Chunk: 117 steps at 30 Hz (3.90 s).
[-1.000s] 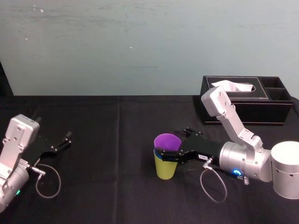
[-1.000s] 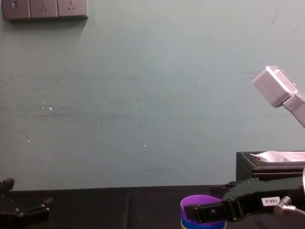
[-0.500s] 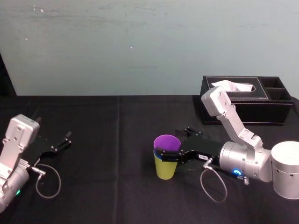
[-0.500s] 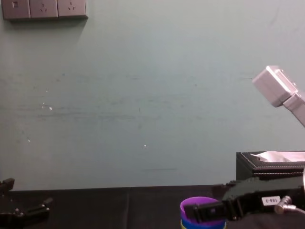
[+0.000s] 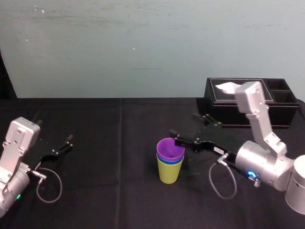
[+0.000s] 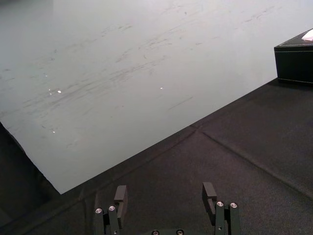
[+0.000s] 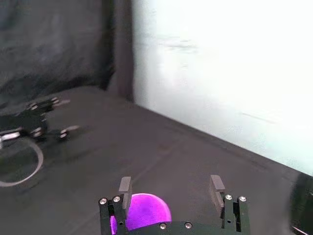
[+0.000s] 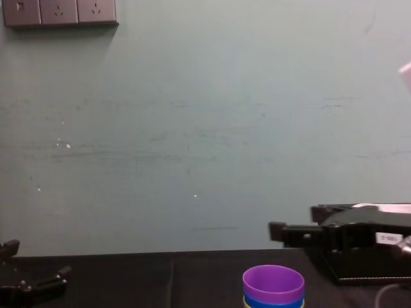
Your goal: Stack the three plastic cups sequentially using one hand.
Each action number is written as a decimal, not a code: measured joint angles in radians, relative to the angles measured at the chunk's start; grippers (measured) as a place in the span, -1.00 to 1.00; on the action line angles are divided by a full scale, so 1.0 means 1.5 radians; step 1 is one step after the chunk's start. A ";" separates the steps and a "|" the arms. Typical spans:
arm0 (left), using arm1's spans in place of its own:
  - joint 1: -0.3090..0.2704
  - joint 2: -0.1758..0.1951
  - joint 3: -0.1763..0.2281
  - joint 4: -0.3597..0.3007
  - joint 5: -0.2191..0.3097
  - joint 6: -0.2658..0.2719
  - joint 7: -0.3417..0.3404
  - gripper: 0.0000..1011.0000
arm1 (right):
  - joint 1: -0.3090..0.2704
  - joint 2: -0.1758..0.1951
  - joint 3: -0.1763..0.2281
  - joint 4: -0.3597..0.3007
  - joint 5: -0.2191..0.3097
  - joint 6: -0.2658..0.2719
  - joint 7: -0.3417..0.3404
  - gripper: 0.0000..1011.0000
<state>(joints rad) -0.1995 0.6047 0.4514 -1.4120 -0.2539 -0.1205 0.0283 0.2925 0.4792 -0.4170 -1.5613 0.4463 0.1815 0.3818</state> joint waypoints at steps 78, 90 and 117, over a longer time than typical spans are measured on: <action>0.000 0.000 0.000 0.000 0.000 0.000 0.000 0.98 | -0.100 -0.057 0.086 0.004 -0.063 0.057 -0.167 0.98; 0.000 0.000 0.000 0.000 0.000 0.000 0.000 0.98 | -0.100 -0.057 0.086 0.004 -0.063 0.057 -0.167 0.98; 0.000 0.000 0.000 0.000 0.000 0.000 0.000 0.98 | -0.100 -0.057 0.086 0.004 -0.063 0.057 -0.167 0.98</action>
<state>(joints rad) -0.1995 0.6047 0.4514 -1.4120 -0.2539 -0.1205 0.0283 0.1419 0.3932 -0.2882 -1.5549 0.3516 0.2675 0.1306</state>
